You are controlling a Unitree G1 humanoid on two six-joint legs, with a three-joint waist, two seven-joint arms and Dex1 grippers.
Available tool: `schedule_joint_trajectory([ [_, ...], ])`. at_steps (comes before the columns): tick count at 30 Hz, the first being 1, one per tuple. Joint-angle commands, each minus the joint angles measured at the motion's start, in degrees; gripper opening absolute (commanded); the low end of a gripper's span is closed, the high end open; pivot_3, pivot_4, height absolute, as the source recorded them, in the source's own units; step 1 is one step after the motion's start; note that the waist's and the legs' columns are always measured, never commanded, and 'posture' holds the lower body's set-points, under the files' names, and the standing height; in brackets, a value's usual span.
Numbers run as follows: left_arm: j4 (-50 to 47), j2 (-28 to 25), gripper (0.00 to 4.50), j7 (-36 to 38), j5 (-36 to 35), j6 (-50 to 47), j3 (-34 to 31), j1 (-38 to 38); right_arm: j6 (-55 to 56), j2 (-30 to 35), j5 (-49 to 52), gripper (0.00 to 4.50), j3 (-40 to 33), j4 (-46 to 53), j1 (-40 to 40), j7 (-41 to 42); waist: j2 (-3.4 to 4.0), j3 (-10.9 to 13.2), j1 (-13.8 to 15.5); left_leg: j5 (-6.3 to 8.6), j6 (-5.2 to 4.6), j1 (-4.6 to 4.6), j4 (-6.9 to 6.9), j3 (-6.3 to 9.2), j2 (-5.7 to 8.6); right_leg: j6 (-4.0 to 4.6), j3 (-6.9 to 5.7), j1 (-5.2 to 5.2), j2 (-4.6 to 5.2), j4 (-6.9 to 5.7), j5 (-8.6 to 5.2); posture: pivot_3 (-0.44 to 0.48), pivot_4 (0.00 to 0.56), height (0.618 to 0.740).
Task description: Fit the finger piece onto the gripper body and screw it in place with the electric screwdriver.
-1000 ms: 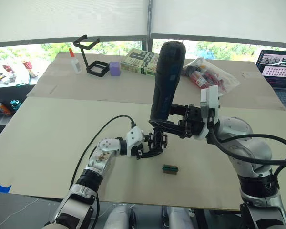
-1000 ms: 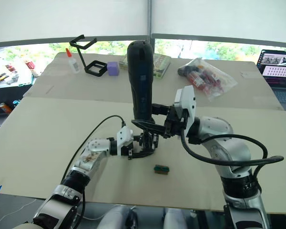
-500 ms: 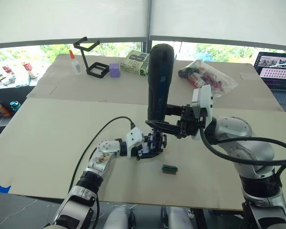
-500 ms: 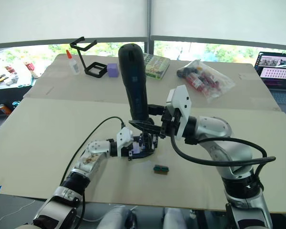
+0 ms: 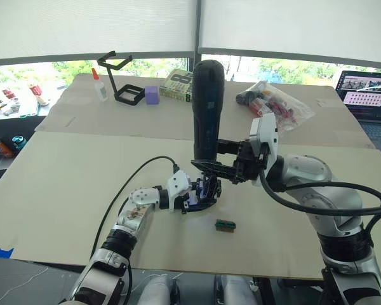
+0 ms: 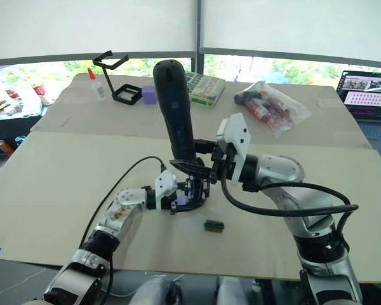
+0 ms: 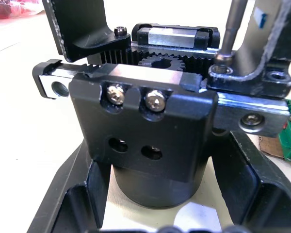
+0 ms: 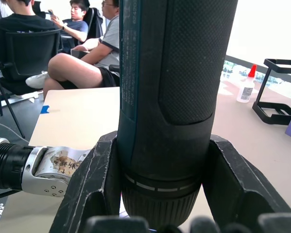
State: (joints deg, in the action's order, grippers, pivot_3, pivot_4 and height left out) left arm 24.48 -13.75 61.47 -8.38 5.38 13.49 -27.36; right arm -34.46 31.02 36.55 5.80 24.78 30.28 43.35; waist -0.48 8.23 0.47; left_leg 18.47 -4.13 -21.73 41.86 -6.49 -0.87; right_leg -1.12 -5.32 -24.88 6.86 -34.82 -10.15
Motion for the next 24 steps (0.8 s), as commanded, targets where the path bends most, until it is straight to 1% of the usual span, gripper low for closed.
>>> schedule_joint_trajectory([
  [1, -0.1, 0.1, 2.51, 1.1, -0.3, 0.1, 0.6, 0.8, -2.1, 1.0, -2.9, 1.93, 2.3, -2.9, -1.9, 0.0, 0.0, 0.0, 0.0, 0.0, 0.0, 0.0, 0.0, 0.0, 0.0, 0.0, 0.0, 0.0, 0.0, 0.0, 0.0, 0.0, 0.15, 0.74],
  [11, 0.3, 0.3, 2.51, 0.9, -0.2, 0.3, 0.7, 1.0, -2.8, 1.3, -1.4, 1.93, 1.2, -0.8, 0.1, 0.2, 0.0, 0.0, 0.0, 0.02, -0.03, -0.06, 0.0, 0.0, 0.02, 0.0, -0.08, -0.04, 0.09, 0.01, 0.0, 0.0, 0.15, 0.74],
  [12, 0.5, 0.5, 2.51, 0.4, -0.3, -0.3, 0.4, 1.0, -2.3, 1.4, -0.8, 1.93, 0.4, -0.3, 0.4, 0.7, 0.0, 0.0, 0.0, 0.02, -0.03, -0.06, 0.0, 0.0, 0.02, 0.0, -0.09, -0.05, 0.09, 0.01, 0.0, 0.0, 0.15, 0.74],
  [14, 0.9, 0.6, 2.51, -0.1, 0.0, -0.7, 0.5, 0.9, 4.1, -0.1, -0.3, 1.93, -1.5, 0.0, 0.8, 4.0, 0.0, 0.0, 0.0, 0.03, -0.05, -0.09, 0.0, 0.0, 0.03, 0.0, -0.11, -0.05, 0.11, 0.04, -0.01, 0.0, 0.15, 0.74],
  [16, 1.5, 0.5, 2.51, -0.3, 0.7, -0.8, 0.8, 0.7, 7.8, -1.5, 1.4, 1.93, -3.9, 0.2, 1.3, 5.8, -0.01, 0.0, 0.0, 0.03, -0.06, -0.17, 0.01, -0.01, 0.04, 0.0, -0.11, -0.1, 0.11, 0.05, -0.01, 0.0, 0.15, 0.74],
  [21, 2.8, 0.3, 2.51, -1.1, 1.8, -0.9, 1.2, 0.5, 8.4, -0.4, 6.2, 1.93, -8.4, 1.6, 2.0, 9.9, -0.01, 0.0, 0.1, 0.03, -0.06, -0.34, 0.01, -0.01, 0.07, 0.0, -0.16, -0.21, 0.11, -0.04, 0.0, 0.0, 0.15, 0.74],
  [24, 3.1, 0.3, 2.51, -0.8, 1.7, -1.5, 1.4, 0.5, 7.5, -0.4, 10.4, 1.93, -10.9, 2.6, 2.9, 11.0, -0.01, 0.0, 0.1, 0.04, -0.08, -0.34, 0.02, -0.01, 0.08, -0.01, -0.15, -0.18, 0.12, -0.02, 0.0, 0.0, 0.15, 0.74],
])
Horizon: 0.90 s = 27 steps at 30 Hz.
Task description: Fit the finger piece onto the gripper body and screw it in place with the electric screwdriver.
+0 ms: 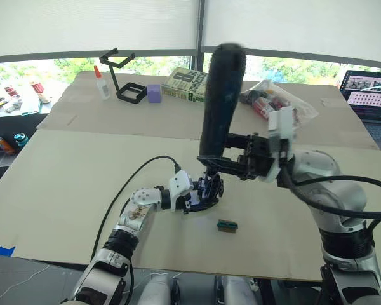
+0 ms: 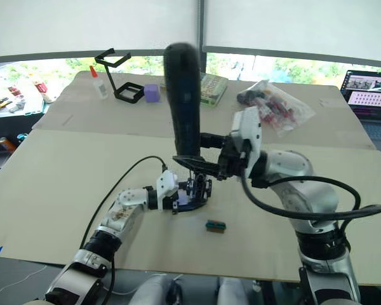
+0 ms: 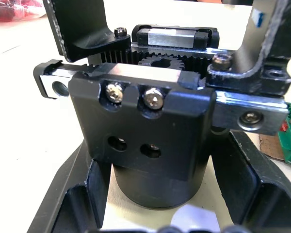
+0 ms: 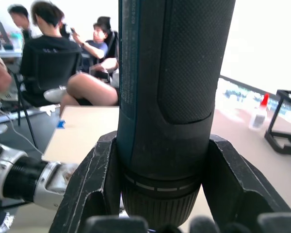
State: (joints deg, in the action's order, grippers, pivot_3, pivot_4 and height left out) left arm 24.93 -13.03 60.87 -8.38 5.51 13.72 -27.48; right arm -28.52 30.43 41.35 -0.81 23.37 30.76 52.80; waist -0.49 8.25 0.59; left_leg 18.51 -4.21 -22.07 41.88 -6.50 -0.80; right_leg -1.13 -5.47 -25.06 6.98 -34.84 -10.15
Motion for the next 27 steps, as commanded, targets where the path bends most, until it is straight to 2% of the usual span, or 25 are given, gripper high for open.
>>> schedule_joint_trajectory([
  [1, 2.8, -0.4, 2.51, -0.3, 1.8, -1.6, 1.2, 0.6, 1.1, 0.3, 6.2, 1.93, -4.6, 4.2, 2.5, 1.4, 0.0, 0.0, 0.0, 0.0, -0.01, 0.02, 0.0, 0.0, 0.0, 0.0, 0.01, 0.0, 0.01, 0.03, 0.0, 0.0, 0.15, 0.74],
  [6, 3.8, 0.4, 2.51, -1.1, 0.9, -2.5, 0.4, -0.1, 1.3, 1.0, 7.2, 1.93, -5.4, 5.0, 1.4, 1.4, 0.0, 0.0, 0.0, 0.03, -0.05, 0.1, -0.01, 0.02, -0.01, 0.01, 0.0, 0.03, 0.06, 0.02, 0.0, 0.0, 0.15, 0.74],
  [9, 3.6, 0.5, 3.95, -1.4, 0.6, -2.3, -0.2, -0.2, 1.8, 0.9, 7.4, 1.93, -6.1, 5.3, 1.1, 1.1, 0.0, 0.0, 0.1, 0.04, -0.07, 0.08, 0.0, 0.01, 0.01, 0.01, 0.0, 0.02, 0.12, 0.01, 0.0, 0.0, 0.15, 0.74],
  [10, 3.4, 0.2, 4.32, -1.0, 0.5, -2.3, -0.3, 0.0, 1.7, 0.9, 7.8, 1.93, -6.4, 5.5, 1.3, 0.9, 0.0, 0.0, 0.1, 0.04, -0.06, 0.09, 0.0, 0.01, 0.02, 0.01, 0.0, 0.02, 0.12, 0.01, 0.0, 0.0, 0.15, 0.74],
  [11, 3.3, -0.1, 4.46, -0.8, 0.4, -2.2, -0.3, 0.2, 1.6, 0.9, 8.2, 1.93, -6.7, 5.6, 1.4, 0.8, 0.0, 0.0, 0.1, 0.04, -0.06, 0.08, 0.0, 0.01, 0.02, 0.0, 0.0, 0.02, 0.12, 0.01, 0.0, 0.0, 0.15, 0.74],
  [16, 0.4, -3.6, 4.46, 0.5, 0.2, -0.1, -1.3, 2.7, -0.2, 3.2, 12.3, 1.93, -9.0, 8.7, 2.3, -0.1, 0.0, 0.0, -0.4, 0.02, -0.04, 0.07, -0.02, 0.01, 0.01, 0.01, 0.0, -0.04, 0.12, 0.01, 0.0, 0.0, 0.15, 0.74],
  [20, -5.0, -8.6, 4.46, 3.0, -4.0, -0.7, -5.4, 6.6, -2.1, 8.6, 15.3, 1.93, -16.1, 9.3, -0.9, -2.6, 0.01, 0.0, -1.2, -0.01, 0.02, 0.08, -0.07, 0.0, -0.04, 0.01, 0.0, -0.11, 0.13, 0.01, 0.0, 0.0, 0.15, 0.74],
  [24, -10.2, -13.3, 4.46, 9.7, -11.2, 0.7, -9.6, 10.7, -2.3, 13.9, 15.8, 1.93, -23.0, 8.6, -6.3, -2.7, 0.05, 0.0, -1.3, 0.0, 0.03, 0.11, -0.15, 0.01, -0.06, 0.06, -0.01, -0.15, 0.35, 0.01, -0.03, 0.0, 0.15, 0.74],
  [27, -12.5, -19.3, 4.46, 17.6, -15.3, 1.6, -12.5, 14.6, 0.2, 16.2, 12.9, 1.93, -29.2, 7.6, -14.0, 0.1, 0.04, 0.1, -1.0, 0.02, -0.01, 0.02, -0.15, 0.0, -0.05, 0.06, -0.06, -0.2, 0.4, 0.03, -0.03, 0.0, 0.15, 0.74],
])
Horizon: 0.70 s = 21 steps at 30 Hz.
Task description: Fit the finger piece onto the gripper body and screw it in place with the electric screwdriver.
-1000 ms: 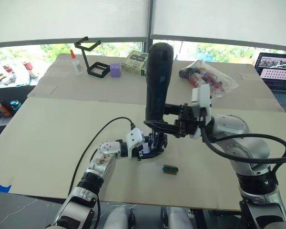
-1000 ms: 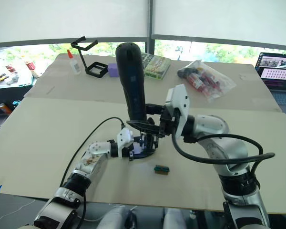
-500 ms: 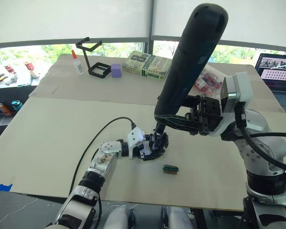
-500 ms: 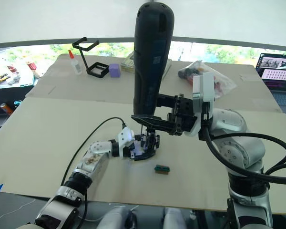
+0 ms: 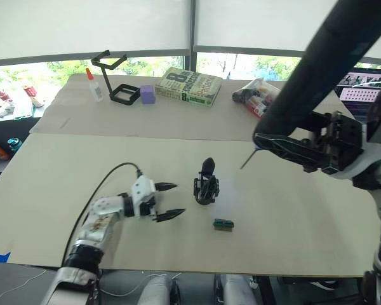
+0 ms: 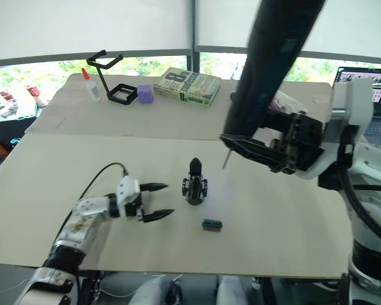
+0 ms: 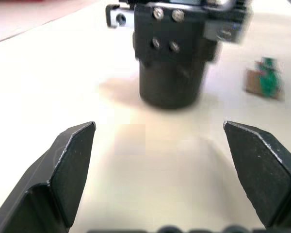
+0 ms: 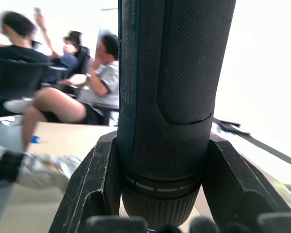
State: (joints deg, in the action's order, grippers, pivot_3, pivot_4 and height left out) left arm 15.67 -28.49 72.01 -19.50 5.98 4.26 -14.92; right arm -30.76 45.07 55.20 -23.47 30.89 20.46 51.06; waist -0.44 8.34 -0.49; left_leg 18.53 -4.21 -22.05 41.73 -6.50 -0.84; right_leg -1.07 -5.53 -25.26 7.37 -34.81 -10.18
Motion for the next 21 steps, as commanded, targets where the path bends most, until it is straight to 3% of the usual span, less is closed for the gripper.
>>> schedule_joint_trajectory([
  [1, -2.9, -5.7, 4.46, 8.1, -4.6, 1.4, -3.9, 3.1, 3.6, 1.6, -2.2, 1.93, -8.4, 0.0, -6.6, 2.7, 0.01, 0.0, 0.3, 0.01, 0.0, -0.01, 0.0, 0.0, 0.0, 0.0, -0.03, 0.01, -0.01, 0.02, 0.0, 0.0, 0.15, 0.74],
  [6, 2.2, -11.4, 4.46, 12.3, -4.7, 4.5, -8.2, 5.2, 8.6, -0.5, -6.2, 1.93, -15.4, 0.3, -20.4, 6.9, 0.13, 0.1, 1.6, 0.03, -0.05, -0.07, 0.01, -0.03, 0.07, -0.03, -0.1, 0.04, -0.01, 0.13, -0.01, 0.0, 0.15, 0.74],
  [11, 1.8, -12.0, 4.46, 14.5, -5.1, 5.0, -8.5, 5.9, 11.1, -1.9, -7.0, 1.93, -16.5, 0.5, -25.8, 8.4, 0.21, 0.2, 1.2, 0.07, -0.11, -0.03, 0.01, -0.09, 0.08, -0.06, -0.04, 0.07, -0.01, 0.13, -0.01, 0.0, 0.15, 0.74],
  [21, -15.8, -4.6, 4.46, 7.6, -3.3, -4.5, 1.3, 5.6, 11.2, -3.1, -5.6, 1.93, -3.0, 11.3, -23.6, 7.0, 0.27, 0.3, 1.2, 0.02, -0.02, 0.02, 0.01, -0.08, 0.07, -0.06, 0.02, 0.09, -0.1, 0.08, -0.01, 0.0, 0.15, 0.74],
])
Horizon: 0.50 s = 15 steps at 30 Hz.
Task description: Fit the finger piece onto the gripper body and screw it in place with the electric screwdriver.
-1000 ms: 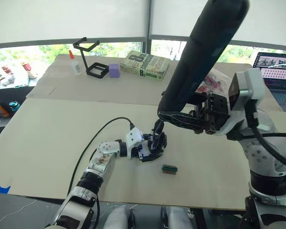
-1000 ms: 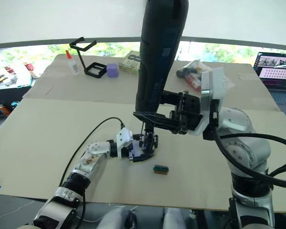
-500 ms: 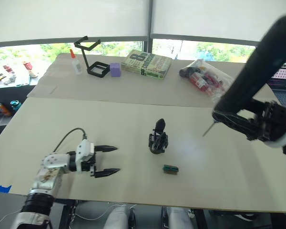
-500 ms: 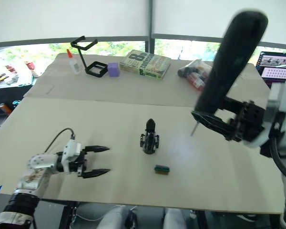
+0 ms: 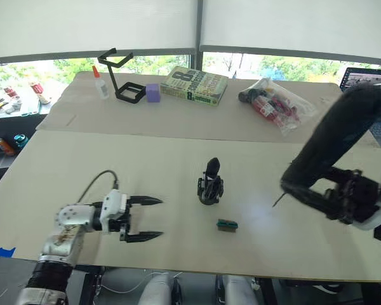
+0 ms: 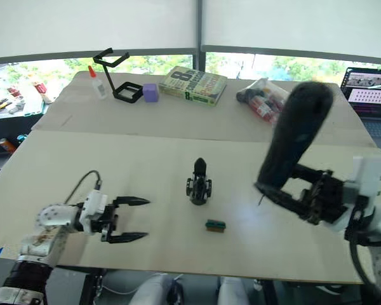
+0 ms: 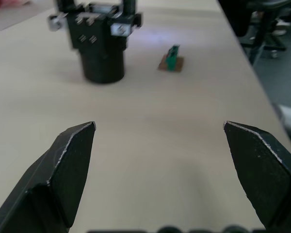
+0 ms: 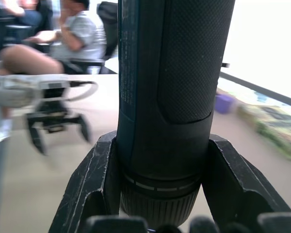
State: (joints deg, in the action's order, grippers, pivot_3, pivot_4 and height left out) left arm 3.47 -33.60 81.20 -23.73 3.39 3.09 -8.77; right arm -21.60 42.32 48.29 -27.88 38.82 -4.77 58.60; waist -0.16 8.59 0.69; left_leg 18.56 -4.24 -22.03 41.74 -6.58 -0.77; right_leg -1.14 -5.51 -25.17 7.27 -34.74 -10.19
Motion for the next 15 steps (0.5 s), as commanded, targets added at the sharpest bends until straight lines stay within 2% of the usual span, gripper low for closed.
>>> schedule_joint_trajectory([
  [1, -3.6, 1.3, 4.46, -2.2, 1.9, -1.9, 3.7, -1.2, 2.2, -0.7, 1.1, 1.93, 2.9, 3.5, 2.2, -0.9, -0.01, 0.0, 0.0, 0.0, 0.0, 0.0, 0.0, 0.0, 0.0, 0.0, 0.0, 0.0, 0.0, 0.0, 0.0, 0.0, 0.15, 0.74],
  [5, 0.9, 5.5, 4.46, -3.9, 7.8, 0.6, 10.3, -4.8, 2.6, -4.0, -1.4, 1.93, 11.3, 2.4, 6.4, -2.4, -0.02, 0.0, 0.1, 0.01, -0.02, 0.07, 0.02, 0.01, 0.04, 0.01, 0.0, 0.1, -0.05, 0.05, 0.0, 0.0, 0.15, 0.74],
  [15, 9.2, 12.8, 4.46, -10.0, 15.6, 4.3, 16.6, -7.6, 6.1, -8.7, -8.5, 1.93, 22.2, -1.7, 8.8, -1.8, 0.0, 0.0, 0.7, 0.03, -0.1, 0.02, 0.12, 0.03, 0.11, -0.06, 0.0, 0.19, -0.11, 0.15, -0.01, 0.0, 0.15, 0.74],
])
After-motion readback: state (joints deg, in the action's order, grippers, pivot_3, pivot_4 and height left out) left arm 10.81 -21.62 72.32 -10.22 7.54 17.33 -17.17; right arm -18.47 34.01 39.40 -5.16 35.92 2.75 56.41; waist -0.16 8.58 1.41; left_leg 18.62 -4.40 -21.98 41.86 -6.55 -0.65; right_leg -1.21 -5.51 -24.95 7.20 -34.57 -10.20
